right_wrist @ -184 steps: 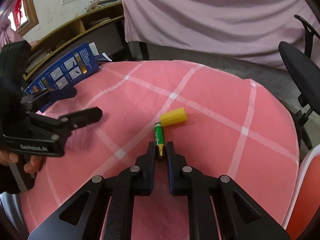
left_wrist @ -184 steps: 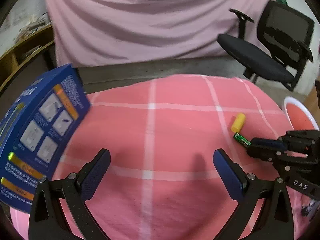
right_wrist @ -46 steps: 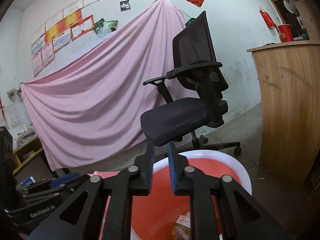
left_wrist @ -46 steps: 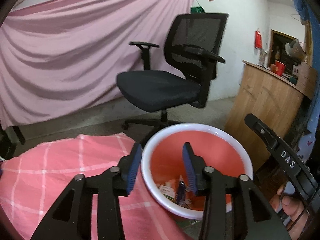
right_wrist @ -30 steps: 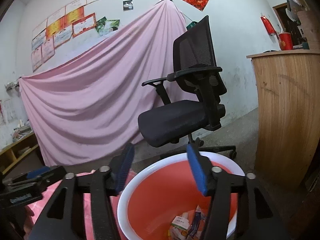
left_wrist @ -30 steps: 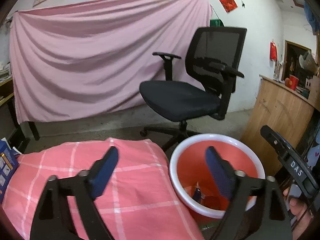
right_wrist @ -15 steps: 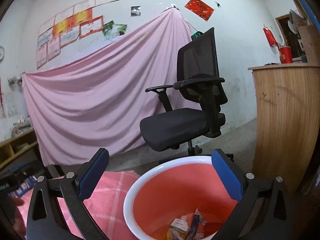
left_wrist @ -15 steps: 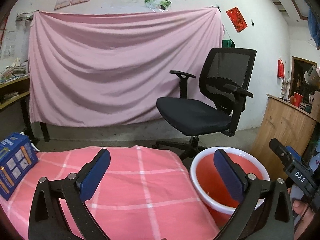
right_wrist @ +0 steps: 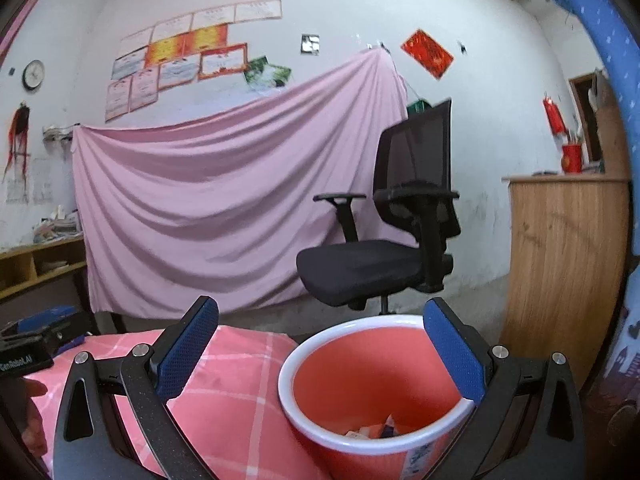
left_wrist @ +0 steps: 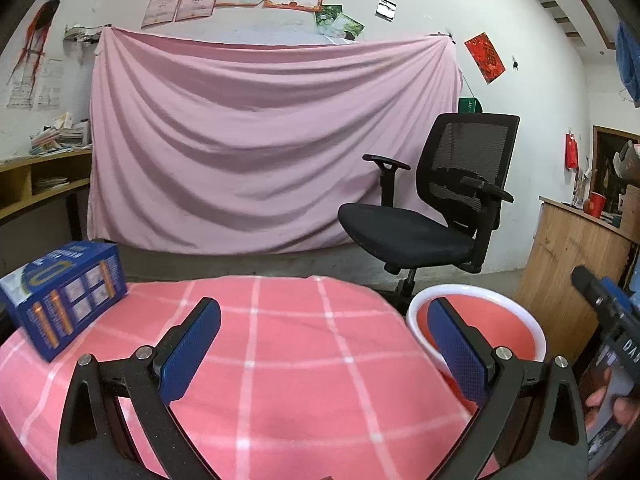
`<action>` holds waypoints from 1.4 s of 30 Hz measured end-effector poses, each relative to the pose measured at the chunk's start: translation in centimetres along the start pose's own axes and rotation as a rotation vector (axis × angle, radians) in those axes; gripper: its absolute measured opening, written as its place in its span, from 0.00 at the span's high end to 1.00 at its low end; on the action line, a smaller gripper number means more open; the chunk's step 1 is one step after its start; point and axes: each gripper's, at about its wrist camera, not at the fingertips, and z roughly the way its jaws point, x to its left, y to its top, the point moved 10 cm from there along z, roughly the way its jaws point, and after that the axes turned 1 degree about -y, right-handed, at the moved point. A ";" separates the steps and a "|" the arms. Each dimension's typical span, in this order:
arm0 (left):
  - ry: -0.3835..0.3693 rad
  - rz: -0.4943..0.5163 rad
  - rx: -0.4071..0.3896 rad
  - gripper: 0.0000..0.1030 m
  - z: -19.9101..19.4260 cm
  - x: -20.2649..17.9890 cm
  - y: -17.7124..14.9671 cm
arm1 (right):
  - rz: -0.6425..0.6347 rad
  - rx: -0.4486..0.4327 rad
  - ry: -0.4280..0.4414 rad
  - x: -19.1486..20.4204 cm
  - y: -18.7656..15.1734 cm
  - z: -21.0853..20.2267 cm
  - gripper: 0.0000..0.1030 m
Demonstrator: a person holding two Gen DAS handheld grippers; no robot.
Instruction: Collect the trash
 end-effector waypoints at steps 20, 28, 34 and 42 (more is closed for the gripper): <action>0.068 0.026 -0.058 0.02 -10.4 4.8 -2.4 | -0.062 0.005 0.053 5.9 -2.1 -8.0 0.00; 0.094 0.041 -0.059 0.02 -13.3 6.7 -4.2 | -0.059 0.020 0.079 8.2 -3.3 -10.6 0.00; 0.110 0.040 -0.034 0.02 -14.5 8.3 -6.2 | -0.063 0.007 0.079 8.8 -3.5 -12.0 0.00; 0.128 0.031 -0.037 0.02 -15.2 9.3 -6.6 | -0.047 0.055 0.088 9.7 -4.9 -12.7 0.00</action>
